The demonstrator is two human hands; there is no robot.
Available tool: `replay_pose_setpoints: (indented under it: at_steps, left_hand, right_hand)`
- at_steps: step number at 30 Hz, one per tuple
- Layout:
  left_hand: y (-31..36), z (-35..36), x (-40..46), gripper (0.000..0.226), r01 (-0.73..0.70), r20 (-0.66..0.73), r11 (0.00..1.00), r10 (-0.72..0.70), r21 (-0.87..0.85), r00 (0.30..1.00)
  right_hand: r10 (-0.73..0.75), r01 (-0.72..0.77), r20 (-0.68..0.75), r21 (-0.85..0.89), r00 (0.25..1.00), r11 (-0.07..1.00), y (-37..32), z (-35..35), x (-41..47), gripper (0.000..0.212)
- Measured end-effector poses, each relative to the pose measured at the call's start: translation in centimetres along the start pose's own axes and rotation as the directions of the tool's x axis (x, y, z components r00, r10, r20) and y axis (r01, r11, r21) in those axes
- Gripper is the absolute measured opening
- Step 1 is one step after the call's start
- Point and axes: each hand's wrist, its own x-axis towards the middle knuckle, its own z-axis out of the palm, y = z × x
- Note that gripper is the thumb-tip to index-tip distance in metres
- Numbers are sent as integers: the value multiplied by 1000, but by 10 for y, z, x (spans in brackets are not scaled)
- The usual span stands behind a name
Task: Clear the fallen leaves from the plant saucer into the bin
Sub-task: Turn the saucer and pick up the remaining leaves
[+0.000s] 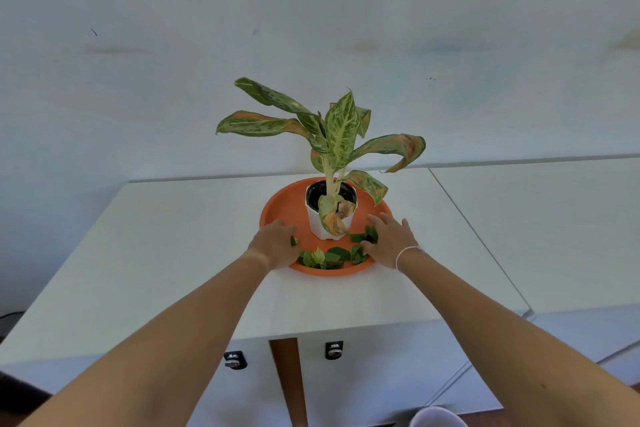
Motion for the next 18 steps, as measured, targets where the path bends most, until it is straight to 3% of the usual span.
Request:
replay_pose_setpoints:
  at_steps: [5, 10, 14, 18]
  left_hand:
    - [-3, 3, 13, 42, -74, 37, 966, 67, 247, 997]
    - [0, 10, 13, 39, -46, 63, 986, 36, 161, 997]
    - [1, 11, 10, 39, 15, 58, 997, -11, -77, 998]
    - [14, 11, 1, 38, 24, 83, 987, -11, -161, 997]
  right_hand:
    - [-40, 60, 86, -243, 996, 968, -2, -2, 12, 74]
    - [-69, 102, 119, -299, 991, 949, -4, 0, 23, 66]
    - [-77, 124, 201, -233, 976, 965, -9, 0, 20, 54]
    - [-98, 126, 234, -107, 967, 986, -19, -6, 9, 45]
